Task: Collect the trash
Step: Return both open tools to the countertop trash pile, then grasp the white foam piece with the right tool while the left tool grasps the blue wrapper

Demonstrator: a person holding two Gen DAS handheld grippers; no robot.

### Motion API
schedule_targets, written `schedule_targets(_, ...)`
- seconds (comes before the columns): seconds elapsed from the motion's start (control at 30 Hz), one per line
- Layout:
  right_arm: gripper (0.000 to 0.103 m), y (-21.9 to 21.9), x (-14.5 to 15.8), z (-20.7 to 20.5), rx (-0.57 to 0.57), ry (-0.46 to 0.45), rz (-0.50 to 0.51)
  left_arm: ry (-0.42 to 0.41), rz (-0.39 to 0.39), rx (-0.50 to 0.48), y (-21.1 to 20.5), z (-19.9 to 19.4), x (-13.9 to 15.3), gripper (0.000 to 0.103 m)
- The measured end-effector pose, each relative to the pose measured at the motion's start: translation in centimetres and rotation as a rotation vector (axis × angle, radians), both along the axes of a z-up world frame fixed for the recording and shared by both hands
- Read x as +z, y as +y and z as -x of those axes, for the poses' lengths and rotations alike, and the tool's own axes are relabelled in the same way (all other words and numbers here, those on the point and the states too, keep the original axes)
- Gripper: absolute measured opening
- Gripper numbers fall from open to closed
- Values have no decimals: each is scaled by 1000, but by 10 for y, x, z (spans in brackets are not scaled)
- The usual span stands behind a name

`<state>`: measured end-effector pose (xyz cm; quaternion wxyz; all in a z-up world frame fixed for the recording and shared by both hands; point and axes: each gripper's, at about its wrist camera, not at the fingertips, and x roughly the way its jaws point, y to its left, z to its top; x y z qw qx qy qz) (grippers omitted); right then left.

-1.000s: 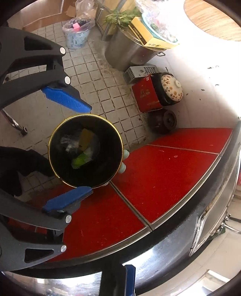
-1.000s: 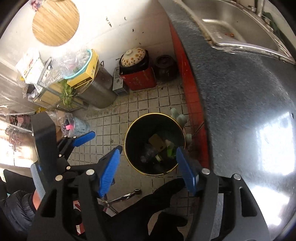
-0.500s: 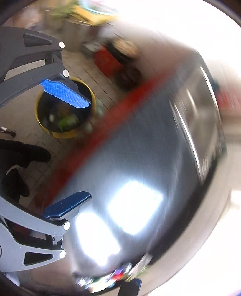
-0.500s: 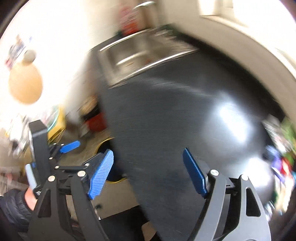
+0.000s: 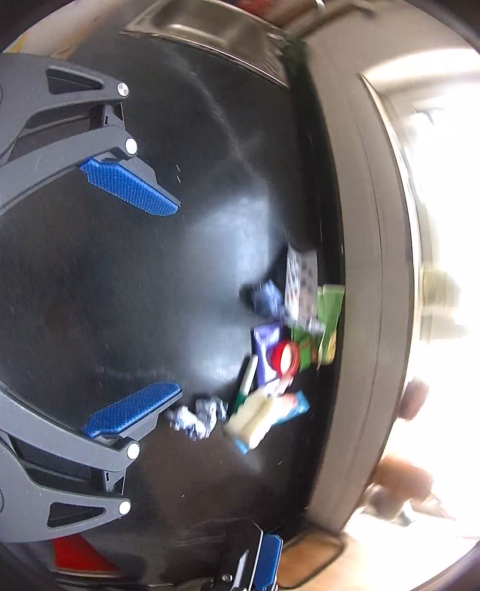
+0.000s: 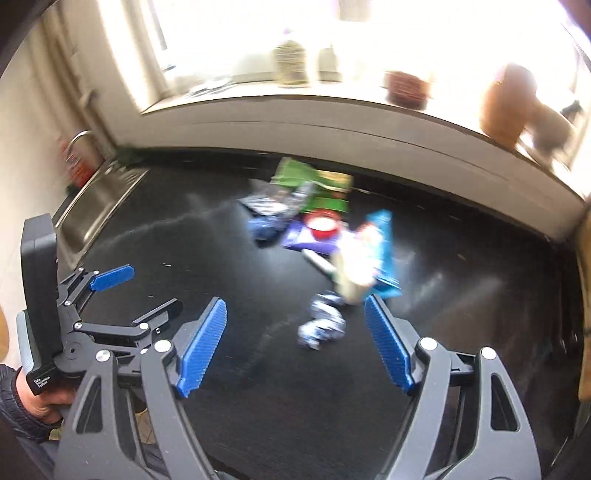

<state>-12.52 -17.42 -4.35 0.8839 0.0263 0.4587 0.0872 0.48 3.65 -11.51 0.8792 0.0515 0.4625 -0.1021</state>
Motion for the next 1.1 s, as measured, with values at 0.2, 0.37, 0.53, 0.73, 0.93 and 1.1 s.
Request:
schedule_targets(0.2,75,-37,-16,13,-49,18,-25,20,-13,-56,-26,0,-5,89)
schedule_targets(0.37,75,-40,-18,9,-40,22,-25,31,-19,-33,-27,-6,-10,89)
schedule_targets(0.53,75,-39,-24,-7,-23,33,-21,35,-21,-9,-24,-23,-19,89)
schedule_targets(0.73,70,-40,-45,-36,-11,77,-11,41,-37,-7,-26,-63,-35,89)
schedule_targets(0.93,65,-42,-71,-72,-10,138,-12,69,-61,-32,-33,-114,-64,89)
schedule_targets(1.1,61,-40,-94,-104,0,192,-5,101,-83,-34,-33,-155,-91,89)
